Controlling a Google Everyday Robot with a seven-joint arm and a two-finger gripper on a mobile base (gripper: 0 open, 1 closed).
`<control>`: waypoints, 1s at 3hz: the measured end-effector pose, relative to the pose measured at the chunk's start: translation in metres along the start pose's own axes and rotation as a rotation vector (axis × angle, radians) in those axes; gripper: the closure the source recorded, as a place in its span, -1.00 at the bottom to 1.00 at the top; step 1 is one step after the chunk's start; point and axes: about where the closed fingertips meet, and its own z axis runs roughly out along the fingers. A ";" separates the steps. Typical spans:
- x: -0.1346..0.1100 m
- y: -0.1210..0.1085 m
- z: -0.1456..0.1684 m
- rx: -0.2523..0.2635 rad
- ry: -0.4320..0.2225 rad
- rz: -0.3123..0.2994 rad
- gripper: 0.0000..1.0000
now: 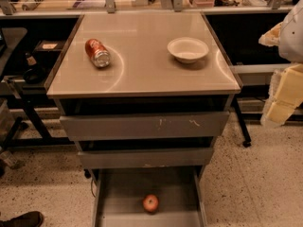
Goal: Pick apple from bottom drawer and place on counter
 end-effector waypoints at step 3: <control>-0.003 0.028 0.059 -0.051 -0.071 -0.015 -1.00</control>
Offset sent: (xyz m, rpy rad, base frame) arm -0.0100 0.0108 -0.0536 0.0655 0.0447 0.0364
